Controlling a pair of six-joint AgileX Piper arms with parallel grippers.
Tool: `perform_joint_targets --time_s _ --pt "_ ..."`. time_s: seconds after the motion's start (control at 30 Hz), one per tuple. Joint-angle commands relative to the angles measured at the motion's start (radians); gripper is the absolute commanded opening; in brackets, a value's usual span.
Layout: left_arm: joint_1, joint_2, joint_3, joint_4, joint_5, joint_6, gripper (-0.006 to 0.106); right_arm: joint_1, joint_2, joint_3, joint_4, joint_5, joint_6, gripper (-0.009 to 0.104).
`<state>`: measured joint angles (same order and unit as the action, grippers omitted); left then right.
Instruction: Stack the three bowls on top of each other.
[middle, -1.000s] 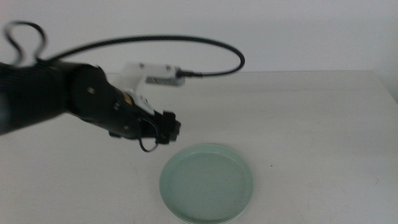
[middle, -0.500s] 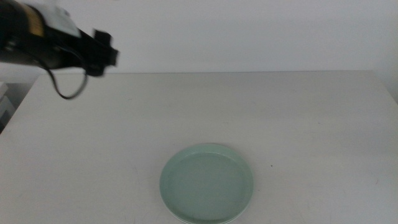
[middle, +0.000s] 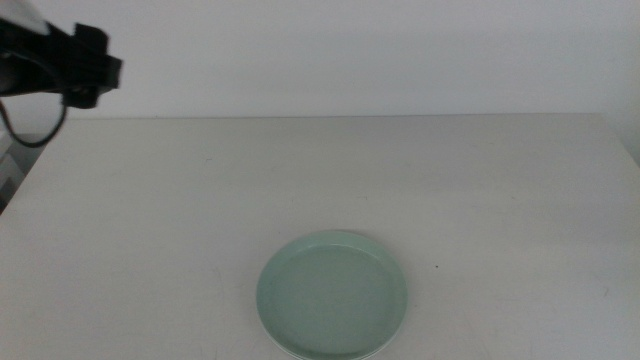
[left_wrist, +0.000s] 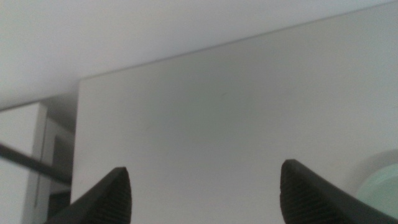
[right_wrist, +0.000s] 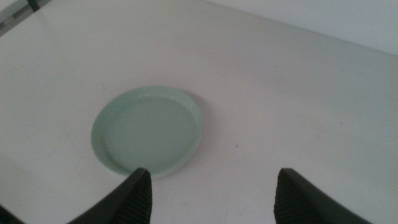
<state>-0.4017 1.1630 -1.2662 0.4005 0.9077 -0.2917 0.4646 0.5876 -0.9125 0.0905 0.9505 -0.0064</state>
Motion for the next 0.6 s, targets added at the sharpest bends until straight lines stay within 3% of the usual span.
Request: perform_joint_targets --time_s 0.0,0.07,0.17,0.23,0.37,0.57 --pt "0.059 -0.012 -0.035 -0.038 -0.025 0.052 0.079 -0.001 0.011 -0.023 -0.038 -0.102 0.052 0.05" --pt "0.141 -0.009 -0.035 -0.14 -0.025 0.123 0.079 -0.001 0.036 -0.024 -0.09 -0.133 0.161 0.05" --pt "0.254 -0.012 -0.035 -0.283 -0.024 0.185 0.079 -0.001 0.095 -0.026 -0.231 -0.171 0.265 0.05" --pt "0.305 -0.031 -0.028 -0.327 -0.006 0.189 0.079 -0.003 0.138 -0.042 -0.316 -0.159 0.342 0.05" --pt "0.317 -0.128 0.051 -0.344 -0.034 0.207 0.079 -0.003 0.212 -0.12 -0.451 -0.165 0.452 0.05" --pt "0.313 -0.337 0.247 -0.341 -0.127 0.224 0.079 -0.003 0.206 -0.182 -0.532 -0.08 0.453 0.049"
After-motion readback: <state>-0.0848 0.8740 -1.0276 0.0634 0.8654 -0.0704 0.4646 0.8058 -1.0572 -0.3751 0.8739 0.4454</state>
